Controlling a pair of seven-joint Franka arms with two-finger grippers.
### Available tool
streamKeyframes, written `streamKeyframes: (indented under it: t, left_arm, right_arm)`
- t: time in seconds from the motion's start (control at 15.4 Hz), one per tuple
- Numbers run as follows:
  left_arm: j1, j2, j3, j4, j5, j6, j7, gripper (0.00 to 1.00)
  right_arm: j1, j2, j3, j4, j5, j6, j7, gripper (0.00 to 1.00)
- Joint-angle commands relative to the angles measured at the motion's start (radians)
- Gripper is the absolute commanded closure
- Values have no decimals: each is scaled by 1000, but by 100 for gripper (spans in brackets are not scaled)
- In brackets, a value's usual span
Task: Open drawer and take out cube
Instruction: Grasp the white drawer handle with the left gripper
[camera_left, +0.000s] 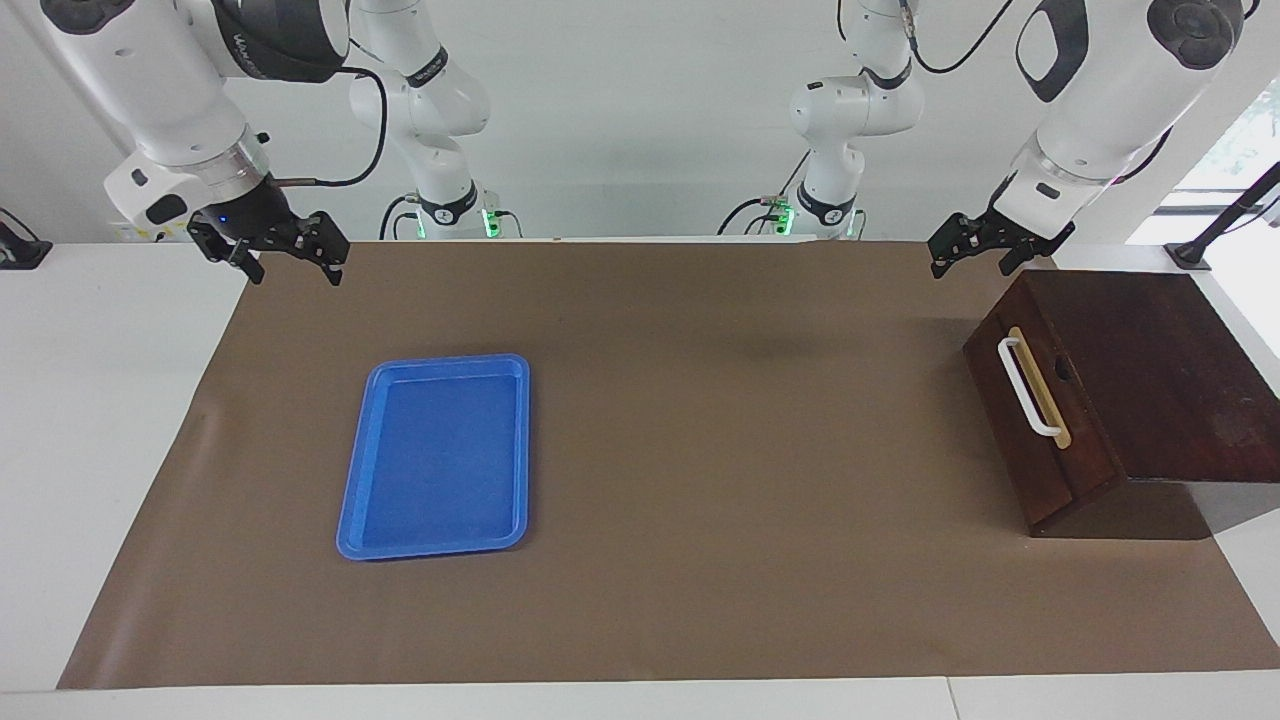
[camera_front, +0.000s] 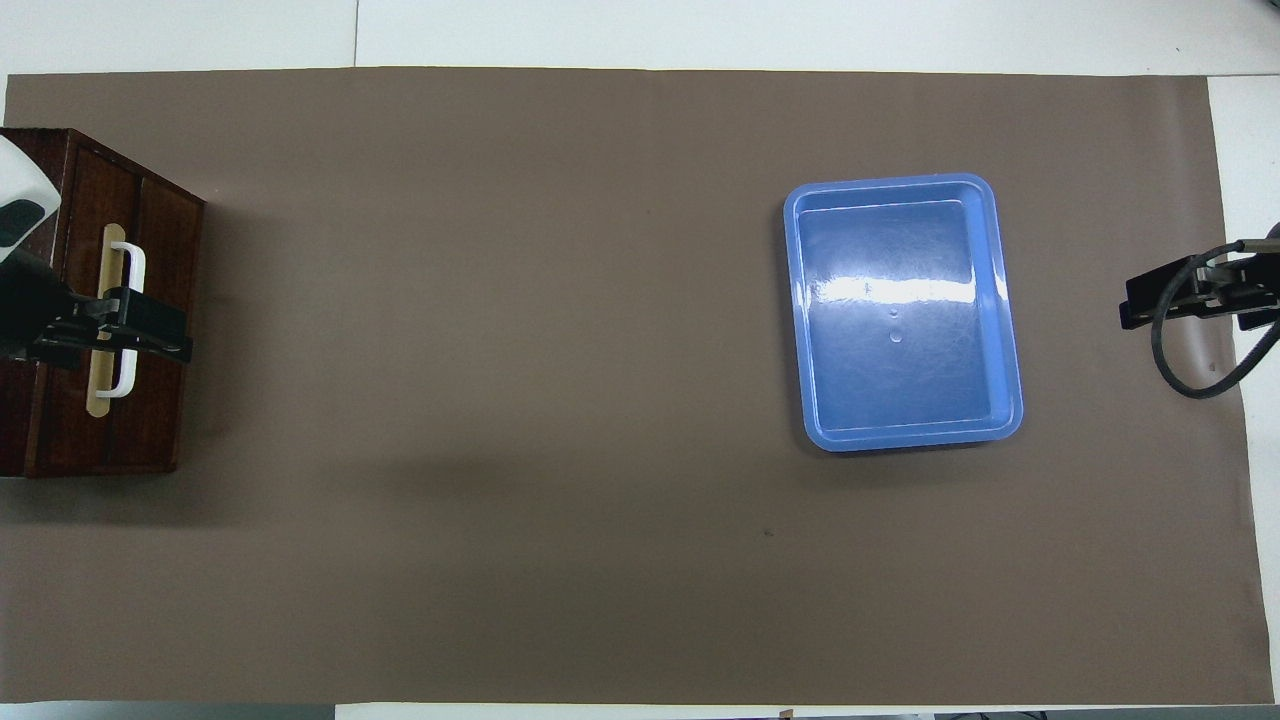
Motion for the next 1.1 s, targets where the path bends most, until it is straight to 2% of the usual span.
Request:
streamKeyframes:
  t: [0.0, 0.19, 0.32, 0.65, 0.78, 1.04]
  left_arm:
    - [-3, -17, 9, -20, 14, 21, 14, 0]
    - [-8, -15, 9, -25, 19, 42, 22, 0]
    - [-15, -17, 7, -42, 81, 83, 83, 0]
    - [-26, -41, 6, -244, 258, 370, 109, 0]
    - [-26, -17, 4, -281, 322, 448, 106, 0]
    - [-18, 55, 6, -319, 371, 579, 102, 0]
  right_arm:
    - [-12, 1, 13, 7, -11, -2, 5, 0]
    - [-14, 1, 13, 7, -11, 1, 5, 0]
    - [-15, -1, 13, 4, -13, -2, 5, 0]
    - [-23, -1, 11, 2, -11, 0, -7, 0]
    - [-21, -1, 10, 2, -11, 4, -24, 0]
    - [-14, -4, 10, -6, -11, 4, -24, 0]
